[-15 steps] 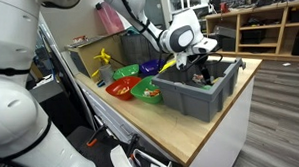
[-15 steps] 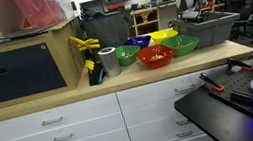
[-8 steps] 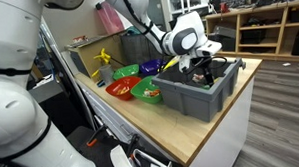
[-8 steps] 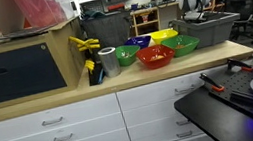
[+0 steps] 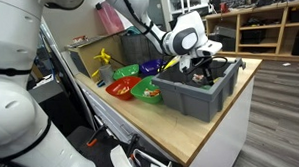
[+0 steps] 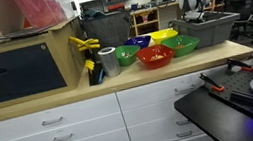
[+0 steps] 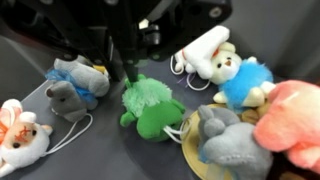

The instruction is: Put the grey plush toy from the grey container in the yellow bowl.

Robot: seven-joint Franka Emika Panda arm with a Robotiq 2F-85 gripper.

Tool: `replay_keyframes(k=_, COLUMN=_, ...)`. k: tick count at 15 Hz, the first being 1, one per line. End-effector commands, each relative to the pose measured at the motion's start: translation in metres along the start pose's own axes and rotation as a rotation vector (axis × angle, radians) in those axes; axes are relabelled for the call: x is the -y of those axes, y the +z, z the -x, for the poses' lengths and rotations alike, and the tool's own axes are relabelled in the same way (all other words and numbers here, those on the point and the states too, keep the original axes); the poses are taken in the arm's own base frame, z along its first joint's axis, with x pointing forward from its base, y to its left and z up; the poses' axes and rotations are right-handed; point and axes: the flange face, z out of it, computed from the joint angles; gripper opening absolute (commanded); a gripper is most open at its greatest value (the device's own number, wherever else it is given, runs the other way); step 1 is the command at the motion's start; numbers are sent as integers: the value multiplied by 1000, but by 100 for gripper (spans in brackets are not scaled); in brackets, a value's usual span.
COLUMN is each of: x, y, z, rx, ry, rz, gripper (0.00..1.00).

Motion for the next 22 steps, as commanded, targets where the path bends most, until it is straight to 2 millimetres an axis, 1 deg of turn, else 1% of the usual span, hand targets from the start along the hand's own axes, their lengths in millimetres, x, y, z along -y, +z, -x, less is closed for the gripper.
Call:
replay_keyframes(k=1, x=1, y=-11, z=-2, rx=9, ry=30, rz=-3, gripper=0)
replay_keyframes(k=5, x=-1, y=-21, z=-4, rx=2, ry=34, rz=-6, gripper=0)
replay_keyframes(k=7, x=2, y=-37, z=-2, rx=-2, ry=17, rz=-17, gripper=0)
replay_keyframes(k=13, x=19, y=-112, z=12, rx=15, ry=-46, rz=-51, gripper=0)
replay_keyframes(k=14, x=21, y=-128, z=17, rx=21, ry=-60, rz=-52, gripper=0)
replay_keyframes(k=17, x=29, y=-165, z=30, rx=33, ry=-99, rz=-54, gripper=0)
replay_keyframes(k=20, x=35, y=-194, z=44, rx=34, ry=-139, rz=-54, gripper=0)
replay_keyframes(k=21, x=37, y=-201, z=48, rx=25, ry=-161, rz=-51, gripper=8)
replay_keyframes(k=22, x=38, y=-210, z=49, rx=14, ry=-185, rz=-49, gripper=4)
